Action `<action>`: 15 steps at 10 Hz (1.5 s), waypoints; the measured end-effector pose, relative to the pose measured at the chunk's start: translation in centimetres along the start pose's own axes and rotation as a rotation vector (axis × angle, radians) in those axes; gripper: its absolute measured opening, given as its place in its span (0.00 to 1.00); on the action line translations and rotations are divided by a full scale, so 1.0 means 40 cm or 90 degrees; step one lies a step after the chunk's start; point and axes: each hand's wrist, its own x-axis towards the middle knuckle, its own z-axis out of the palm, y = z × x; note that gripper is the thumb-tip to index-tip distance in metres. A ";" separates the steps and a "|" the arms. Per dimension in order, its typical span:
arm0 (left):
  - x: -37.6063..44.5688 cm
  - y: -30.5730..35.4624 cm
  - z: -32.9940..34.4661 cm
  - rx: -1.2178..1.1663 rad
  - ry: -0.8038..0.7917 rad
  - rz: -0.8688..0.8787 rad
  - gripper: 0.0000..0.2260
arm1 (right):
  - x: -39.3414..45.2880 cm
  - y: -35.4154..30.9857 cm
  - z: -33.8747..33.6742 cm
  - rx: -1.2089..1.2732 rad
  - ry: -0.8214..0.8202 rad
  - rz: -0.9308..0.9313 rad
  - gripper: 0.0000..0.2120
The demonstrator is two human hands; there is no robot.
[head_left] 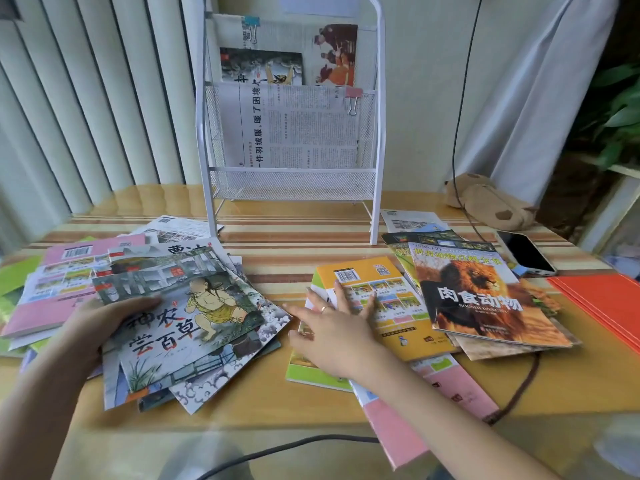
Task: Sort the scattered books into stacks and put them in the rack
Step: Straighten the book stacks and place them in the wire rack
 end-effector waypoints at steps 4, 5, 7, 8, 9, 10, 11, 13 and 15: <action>-0.239 0.219 0.062 -0.130 -0.036 0.345 0.27 | 0.059 0.016 -0.112 0.520 0.053 0.021 0.29; -0.241 0.287 0.101 -0.135 -0.049 0.429 0.26 | 0.113 0.006 -0.192 0.772 0.058 -0.113 0.30; -0.173 0.359 0.213 -0.083 -0.118 0.470 0.19 | 0.269 -0.021 -0.184 0.861 0.262 -0.084 0.18; -0.127 0.348 0.245 -0.063 -0.131 0.444 0.18 | 0.299 -0.009 -0.123 0.918 0.284 -0.054 0.13; -0.089 0.296 0.260 -0.082 -0.111 0.432 0.16 | 0.320 -0.012 -0.085 0.893 0.265 -0.059 0.17; -0.061 0.246 0.270 -0.060 -0.101 0.395 0.25 | 0.342 -0.006 -0.068 0.830 0.244 -0.068 0.21; -0.040 0.232 0.281 -0.059 -0.064 0.388 0.24 | 0.354 -0.006 -0.052 0.804 0.240 -0.052 0.35; -0.015 0.253 0.308 -0.110 0.050 0.496 0.21 | 0.351 -0.021 -0.078 0.802 0.397 -0.062 0.32; 0.013 0.225 0.324 0.032 0.080 0.486 0.23 | 0.376 -0.012 -0.047 0.738 0.343 -0.022 0.39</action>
